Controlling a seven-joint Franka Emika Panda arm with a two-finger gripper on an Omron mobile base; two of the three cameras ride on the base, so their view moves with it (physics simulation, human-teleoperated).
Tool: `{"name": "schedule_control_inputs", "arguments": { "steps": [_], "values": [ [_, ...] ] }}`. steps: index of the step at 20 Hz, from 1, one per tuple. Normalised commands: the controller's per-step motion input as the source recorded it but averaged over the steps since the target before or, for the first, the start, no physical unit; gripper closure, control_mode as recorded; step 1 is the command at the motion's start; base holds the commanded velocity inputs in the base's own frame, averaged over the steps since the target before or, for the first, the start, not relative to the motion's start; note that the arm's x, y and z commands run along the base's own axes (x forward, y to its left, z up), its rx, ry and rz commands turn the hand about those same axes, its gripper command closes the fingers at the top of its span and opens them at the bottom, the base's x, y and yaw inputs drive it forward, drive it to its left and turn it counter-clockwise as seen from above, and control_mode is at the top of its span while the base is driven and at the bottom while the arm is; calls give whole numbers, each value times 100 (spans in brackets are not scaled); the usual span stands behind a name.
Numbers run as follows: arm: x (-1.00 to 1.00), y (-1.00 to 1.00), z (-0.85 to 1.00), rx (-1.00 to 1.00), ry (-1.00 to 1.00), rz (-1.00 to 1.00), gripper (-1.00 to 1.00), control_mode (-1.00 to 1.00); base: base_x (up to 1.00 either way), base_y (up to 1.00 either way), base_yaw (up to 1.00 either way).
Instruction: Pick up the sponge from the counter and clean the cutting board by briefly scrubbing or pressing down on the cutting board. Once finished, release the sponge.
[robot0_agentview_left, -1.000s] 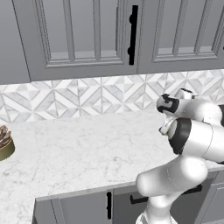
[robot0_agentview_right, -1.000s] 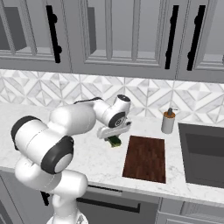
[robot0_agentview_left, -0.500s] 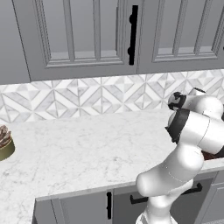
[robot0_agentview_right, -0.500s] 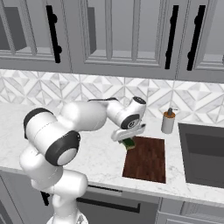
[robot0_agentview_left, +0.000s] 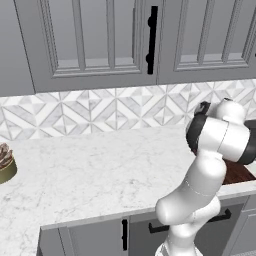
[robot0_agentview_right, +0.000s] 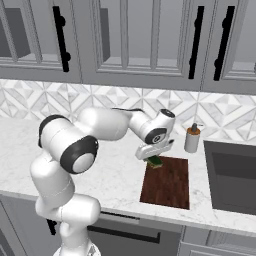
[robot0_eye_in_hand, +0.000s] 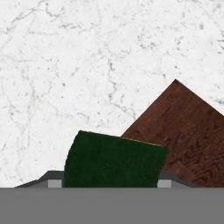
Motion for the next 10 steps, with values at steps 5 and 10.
{"name": "schedule_control_inputs", "arguments": {
  "steps": [5,10],
  "values": [
    [0,0,-8,0,0,0,100,-100,0,0,0],
    [3,0,-43,-1,0,0,100,-100,0,0,0]
  ]
}}
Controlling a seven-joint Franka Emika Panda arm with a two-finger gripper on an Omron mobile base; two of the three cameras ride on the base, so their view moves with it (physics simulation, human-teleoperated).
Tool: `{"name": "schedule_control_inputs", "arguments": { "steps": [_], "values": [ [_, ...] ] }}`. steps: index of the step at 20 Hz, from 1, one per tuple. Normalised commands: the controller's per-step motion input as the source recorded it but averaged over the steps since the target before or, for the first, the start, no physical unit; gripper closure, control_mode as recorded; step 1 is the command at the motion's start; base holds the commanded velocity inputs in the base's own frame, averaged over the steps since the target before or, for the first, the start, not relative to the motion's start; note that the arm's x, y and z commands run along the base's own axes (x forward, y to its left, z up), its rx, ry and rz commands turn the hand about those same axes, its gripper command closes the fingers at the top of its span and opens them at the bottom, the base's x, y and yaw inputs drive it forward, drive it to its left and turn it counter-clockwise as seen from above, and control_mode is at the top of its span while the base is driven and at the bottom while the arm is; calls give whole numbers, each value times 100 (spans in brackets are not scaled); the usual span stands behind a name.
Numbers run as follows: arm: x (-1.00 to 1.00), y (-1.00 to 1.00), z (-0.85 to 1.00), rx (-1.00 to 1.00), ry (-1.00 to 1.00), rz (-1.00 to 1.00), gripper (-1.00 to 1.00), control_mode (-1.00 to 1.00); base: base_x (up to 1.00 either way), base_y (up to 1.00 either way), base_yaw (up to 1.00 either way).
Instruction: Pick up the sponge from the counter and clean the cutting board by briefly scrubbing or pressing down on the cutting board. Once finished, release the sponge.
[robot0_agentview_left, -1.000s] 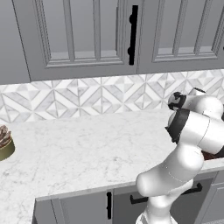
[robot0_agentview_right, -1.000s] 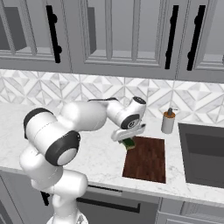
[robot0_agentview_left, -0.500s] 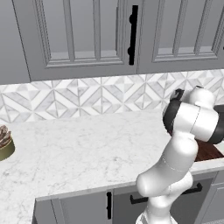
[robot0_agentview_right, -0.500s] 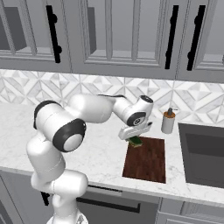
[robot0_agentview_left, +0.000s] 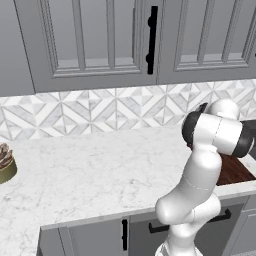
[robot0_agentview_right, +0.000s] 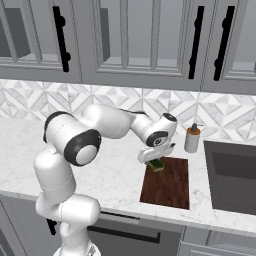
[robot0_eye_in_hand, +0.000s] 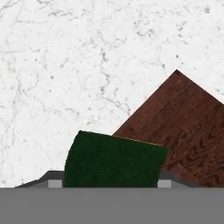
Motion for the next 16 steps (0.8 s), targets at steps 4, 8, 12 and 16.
{"name": "schedule_control_inputs", "arguments": {
  "steps": [4,8,12,16],
  "values": [
    [16,0,-9,0,0,0,100,-100,0,0,0],
    [21,0,-1,0,0,0,100,-100,0,0,0],
    [21,7,-16,0,3,0,100,-100,0,0,0],
    [22,9,-24,-1,4,0,100,-100,0,0,0]
  ]
}}
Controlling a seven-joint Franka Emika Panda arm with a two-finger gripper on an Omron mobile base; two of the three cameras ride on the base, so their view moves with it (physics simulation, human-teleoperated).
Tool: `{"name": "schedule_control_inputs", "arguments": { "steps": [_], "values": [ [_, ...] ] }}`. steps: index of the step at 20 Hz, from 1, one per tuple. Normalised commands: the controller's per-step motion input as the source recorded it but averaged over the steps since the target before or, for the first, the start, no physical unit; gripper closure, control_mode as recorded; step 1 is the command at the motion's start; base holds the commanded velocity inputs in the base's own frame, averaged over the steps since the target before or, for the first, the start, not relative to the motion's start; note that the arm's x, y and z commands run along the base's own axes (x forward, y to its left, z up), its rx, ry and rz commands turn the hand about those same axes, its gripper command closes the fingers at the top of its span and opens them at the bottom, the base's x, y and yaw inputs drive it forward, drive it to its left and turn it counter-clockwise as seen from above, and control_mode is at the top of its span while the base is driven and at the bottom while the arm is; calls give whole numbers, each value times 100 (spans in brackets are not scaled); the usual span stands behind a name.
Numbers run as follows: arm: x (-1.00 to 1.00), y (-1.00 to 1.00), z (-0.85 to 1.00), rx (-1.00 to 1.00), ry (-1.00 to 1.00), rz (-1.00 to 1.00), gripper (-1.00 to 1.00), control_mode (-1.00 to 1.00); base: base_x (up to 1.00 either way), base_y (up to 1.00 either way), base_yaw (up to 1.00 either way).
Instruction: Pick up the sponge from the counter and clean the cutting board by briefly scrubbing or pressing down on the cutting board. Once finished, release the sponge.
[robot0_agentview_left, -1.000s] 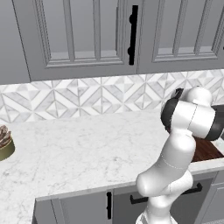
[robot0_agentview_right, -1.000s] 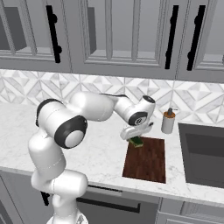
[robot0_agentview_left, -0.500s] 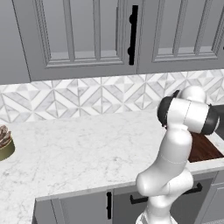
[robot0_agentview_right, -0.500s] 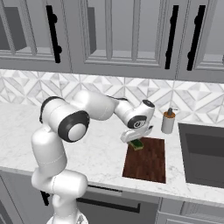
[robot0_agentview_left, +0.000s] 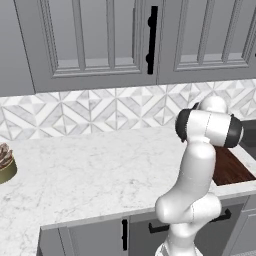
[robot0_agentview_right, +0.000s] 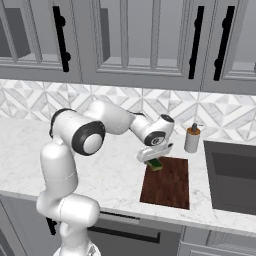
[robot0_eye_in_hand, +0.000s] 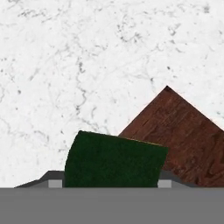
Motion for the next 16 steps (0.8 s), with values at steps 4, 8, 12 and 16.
{"name": "schedule_control_inputs", "arguments": {
  "steps": [4,8,12,16],
  "values": [
    [26,1,-40,0,7,0,100,-100,0,0,0],
    [34,0,-32,0,3,0,100,-100,0,0,0],
    [36,0,-28,0,2,0,100,-100,0,0,0],
    [3,0,-34,0,3,0,100,-100,0,0,0]
  ]
}}
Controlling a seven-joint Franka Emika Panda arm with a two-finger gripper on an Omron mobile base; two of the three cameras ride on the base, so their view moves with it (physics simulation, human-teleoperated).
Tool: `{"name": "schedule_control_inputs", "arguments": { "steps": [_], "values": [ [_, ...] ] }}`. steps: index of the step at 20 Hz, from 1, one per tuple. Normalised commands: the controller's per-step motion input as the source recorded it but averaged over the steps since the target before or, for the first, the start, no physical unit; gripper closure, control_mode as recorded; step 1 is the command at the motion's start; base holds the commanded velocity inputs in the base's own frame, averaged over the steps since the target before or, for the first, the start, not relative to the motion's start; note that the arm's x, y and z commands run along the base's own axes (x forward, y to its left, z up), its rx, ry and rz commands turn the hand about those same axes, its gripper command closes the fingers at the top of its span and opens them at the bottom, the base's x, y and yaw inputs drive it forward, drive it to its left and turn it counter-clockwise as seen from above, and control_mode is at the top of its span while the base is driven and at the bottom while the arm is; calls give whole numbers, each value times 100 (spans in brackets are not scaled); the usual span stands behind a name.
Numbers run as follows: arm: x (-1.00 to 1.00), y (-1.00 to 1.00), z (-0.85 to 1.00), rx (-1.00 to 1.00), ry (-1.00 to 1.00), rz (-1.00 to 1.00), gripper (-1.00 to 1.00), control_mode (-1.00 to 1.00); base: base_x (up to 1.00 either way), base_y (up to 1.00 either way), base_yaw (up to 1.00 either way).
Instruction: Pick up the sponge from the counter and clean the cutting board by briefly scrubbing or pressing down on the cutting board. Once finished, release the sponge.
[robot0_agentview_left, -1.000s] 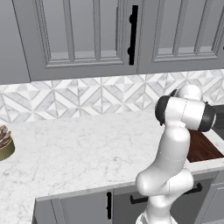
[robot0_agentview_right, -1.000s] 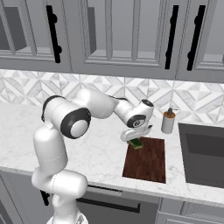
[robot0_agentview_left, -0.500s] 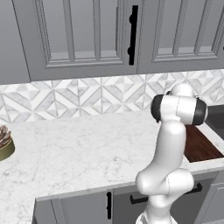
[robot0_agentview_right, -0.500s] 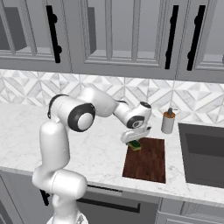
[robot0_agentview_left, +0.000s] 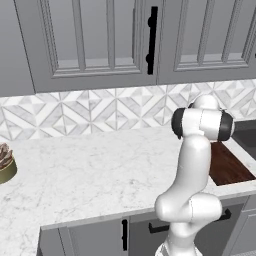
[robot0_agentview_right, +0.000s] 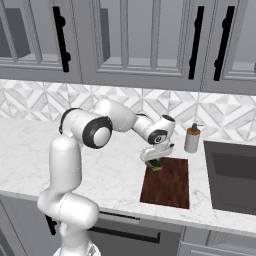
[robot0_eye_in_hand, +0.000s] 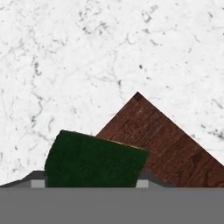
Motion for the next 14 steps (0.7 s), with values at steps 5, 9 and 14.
{"name": "schedule_control_inputs", "arguments": {
  "steps": [5,9,14],
  "values": [
    [-24,-5,-36,0,4,0,100,-100,0,0,0],
    [-66,-6,-17,0,0,0,100,-100,0,0,0],
    [-90,-2,-11,0,0,0,100,-100,0,0,0]
  ]
}}
